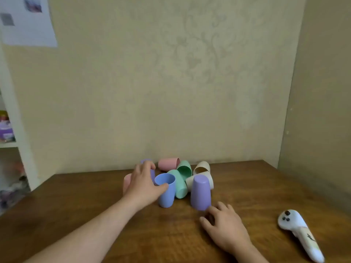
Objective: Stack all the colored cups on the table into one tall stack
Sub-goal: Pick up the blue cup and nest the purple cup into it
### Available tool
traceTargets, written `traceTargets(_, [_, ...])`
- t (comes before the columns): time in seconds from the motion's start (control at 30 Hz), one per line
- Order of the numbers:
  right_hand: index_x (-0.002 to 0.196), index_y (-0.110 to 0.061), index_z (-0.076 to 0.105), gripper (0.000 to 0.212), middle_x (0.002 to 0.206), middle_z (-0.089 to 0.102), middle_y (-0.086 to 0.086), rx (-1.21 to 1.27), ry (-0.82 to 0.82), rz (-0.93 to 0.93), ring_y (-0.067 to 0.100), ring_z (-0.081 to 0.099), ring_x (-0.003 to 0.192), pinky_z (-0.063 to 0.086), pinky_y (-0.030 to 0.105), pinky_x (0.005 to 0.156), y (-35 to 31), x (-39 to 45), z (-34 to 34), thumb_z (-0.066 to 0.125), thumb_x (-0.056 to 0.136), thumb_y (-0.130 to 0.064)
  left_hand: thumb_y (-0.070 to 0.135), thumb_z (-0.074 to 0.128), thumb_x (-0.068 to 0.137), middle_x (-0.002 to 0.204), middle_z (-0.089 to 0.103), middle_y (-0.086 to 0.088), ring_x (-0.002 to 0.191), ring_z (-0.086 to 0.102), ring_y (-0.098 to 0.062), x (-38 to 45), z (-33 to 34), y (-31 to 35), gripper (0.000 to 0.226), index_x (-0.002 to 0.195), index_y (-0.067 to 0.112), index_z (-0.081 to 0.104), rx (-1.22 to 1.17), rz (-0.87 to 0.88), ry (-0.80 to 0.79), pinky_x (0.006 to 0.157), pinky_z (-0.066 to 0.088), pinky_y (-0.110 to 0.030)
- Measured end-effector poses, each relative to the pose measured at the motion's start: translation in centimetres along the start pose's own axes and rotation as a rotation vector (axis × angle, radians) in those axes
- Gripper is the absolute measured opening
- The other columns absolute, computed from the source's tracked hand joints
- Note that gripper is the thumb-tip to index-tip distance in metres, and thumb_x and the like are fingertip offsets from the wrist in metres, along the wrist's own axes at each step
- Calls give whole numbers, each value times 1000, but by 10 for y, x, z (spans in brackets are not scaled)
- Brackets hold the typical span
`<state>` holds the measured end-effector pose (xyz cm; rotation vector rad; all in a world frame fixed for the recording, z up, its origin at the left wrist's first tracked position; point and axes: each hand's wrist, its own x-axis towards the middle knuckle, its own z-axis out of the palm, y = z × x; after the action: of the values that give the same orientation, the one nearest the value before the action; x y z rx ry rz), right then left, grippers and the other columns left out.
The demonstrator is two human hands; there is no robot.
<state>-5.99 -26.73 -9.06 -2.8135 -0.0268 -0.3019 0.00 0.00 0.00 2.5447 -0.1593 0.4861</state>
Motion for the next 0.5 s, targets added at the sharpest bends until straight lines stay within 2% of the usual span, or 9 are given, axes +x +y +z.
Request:
traceTargets(0.07, [108, -37, 62, 50, 111, 51, -14, 0, -6, -10, 15, 48, 113, 44, 34, 98, -1, 5, 3, 38, 88, -75, 45, 91, 79, 142, 36, 9, 131, 42, -14, 9, 17, 4, 92, 150, 31, 34, -245, -110, -19, 101, 33, -25])
traceTargets(0.1, [109, -37, 62, 52, 112, 51, -14, -10, -14, -5, 15, 47, 114, 44, 34, 99, 1, 5, 4, 36, 86, -77, 38, 94, 78, 144, 33, 9, 130, 41, -13, 11, 30, 4, 105, 159, 30, 27, -390, -149, -62, 102, 35, -25])
traceTargets(0.2, [116, -39, 62, 59, 113, 50, -15, -15, -38, 39, 14, 46, 116, 44, 33, 101, 1, 11, 5, 35, 82, -79, 29, 99, 74, 152, 42, 9, 130, 51, -16, 13, 77, -14, 126, 167, 37, 14, -654, -248, -117, 103, 46, -29])
traceTargets(0.27, [119, -42, 63, 63, 114, 50, -16, -40, -81, 98, 13, 46, 118, 44, 33, 104, 3, 16, 5, 35, 79, -81, 26, 100, 73, 151, 53, 10, 132, 58, -17, 6, 104, -33, 115, 163, 36, 29, -750, -292, -92, 103, 49, -30])
traceTargets(0.33, [119, -46, 65, 64, 119, 53, -18, -5, -97, 133, 13, 47, 124, 42, 34, 110, 5, 11, 0, 35, 76, -82, 23, 101, 72, 136, 69, 9, 124, 67, -16, -1, 112, -39, 81, 137, 34, 56, -781, -299, -1, 96, 54, -28])
traceTargets(0.37, [118, -49, 64, 58, 122, 53, -20, 24, -104, 139, 14, 47, 128, 40, 34, 113, 4, 8, -2, 37, 77, -80, 20, 101, 72, 126, 73, 11, 118, 70, -14, -4, 106, -39, 69, 125, 35, 61, -776, -290, 9, 90, 55, -25])
traceTargets(0.43, [112, -58, 56, 41, 122, 53, -24, 91, -72, 117, 14, 51, 127, 42, 31, 111, -5, 8, -1, 45, 74, -67, 17, 99, 74, 118, 74, 15, 112, 71, -9, -4, 91, -53, 61, 118, 37, 62, -764, -235, -17, 84, 54, -21])
traceTargets(0.47, [113, -61, 50, 43, 123, 53, -23, 175, -45, 113, 12, 55, 124, 46, 31, 107, -4, 9, -2, 52, 71, -55, 16, 98, 76, 118, 73, 16, 111, 70, -5, -6, 85, -58, 62, 120, 38, 61, -746, -213, -52, 83, 53, -18])
traceTargets(0.5, [121, -61, 46, 58, 129, 53, -19, 286, 17, 127, 10, 58, 121, 50, 31, 104, -2, 9, -3, 59, 69, -40, 17, 98, 76, 120, 72, 17, 111, 69, -3, -8, 80, -63, 64, 123, 39, 60, -728, -196, -69, 83, 52, -17])
